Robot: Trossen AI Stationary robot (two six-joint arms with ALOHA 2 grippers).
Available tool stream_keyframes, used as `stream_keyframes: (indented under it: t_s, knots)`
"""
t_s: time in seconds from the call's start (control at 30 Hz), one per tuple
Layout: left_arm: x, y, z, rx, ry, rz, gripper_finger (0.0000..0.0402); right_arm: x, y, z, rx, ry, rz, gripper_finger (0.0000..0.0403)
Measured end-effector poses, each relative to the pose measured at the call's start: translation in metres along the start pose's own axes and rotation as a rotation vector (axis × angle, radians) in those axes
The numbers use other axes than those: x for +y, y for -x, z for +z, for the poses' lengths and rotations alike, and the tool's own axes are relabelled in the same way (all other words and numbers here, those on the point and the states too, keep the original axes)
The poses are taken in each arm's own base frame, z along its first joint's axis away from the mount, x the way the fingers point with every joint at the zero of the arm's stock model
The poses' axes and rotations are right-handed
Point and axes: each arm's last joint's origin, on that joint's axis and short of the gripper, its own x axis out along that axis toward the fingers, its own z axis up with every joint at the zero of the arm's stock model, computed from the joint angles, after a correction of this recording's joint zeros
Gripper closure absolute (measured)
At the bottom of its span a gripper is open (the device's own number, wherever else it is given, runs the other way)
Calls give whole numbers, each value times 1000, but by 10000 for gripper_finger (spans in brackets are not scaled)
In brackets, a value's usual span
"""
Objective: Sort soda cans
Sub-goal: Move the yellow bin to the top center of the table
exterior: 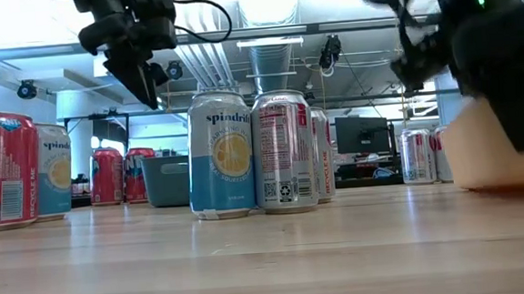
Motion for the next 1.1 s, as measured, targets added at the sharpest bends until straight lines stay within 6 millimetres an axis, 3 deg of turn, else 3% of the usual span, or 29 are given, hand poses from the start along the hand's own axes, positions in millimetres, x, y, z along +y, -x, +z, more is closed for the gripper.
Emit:
stream_keyframes:
  t_s: [0.13, 0.27, 0.43, 0.53, 0.7, 0.9, 1.1]
  knots:
    - [1, -1, 1, -13, -28, 6, 271, -7, 46, 14, -18, 48, -8, 394]
    - [3, -1, 5, -57, -21, 35, 271, -28, 93, 39, -108, 99, -58, 394]
    - [6, -6, 8, -63, -10, 38, 271, -65, 125, 88, -244, 163, -97, 394]
    - [9, -13, 10, -47, 19, 30, 270, -92, 128, 124, -292, 202, -112, 394]
    - [15, -33, 13, 9, 50, 0, 263, -122, 115, 182, -291, 277, -61, 394]
    - [23, -50, 15, 60, 118, 15, 242, -129, 89, 231, -241, 333, 36, 394]
    - [24, -30, 1, 12, 223, 61, 219, -123, 63, 255, -198, 354, 92, 394]
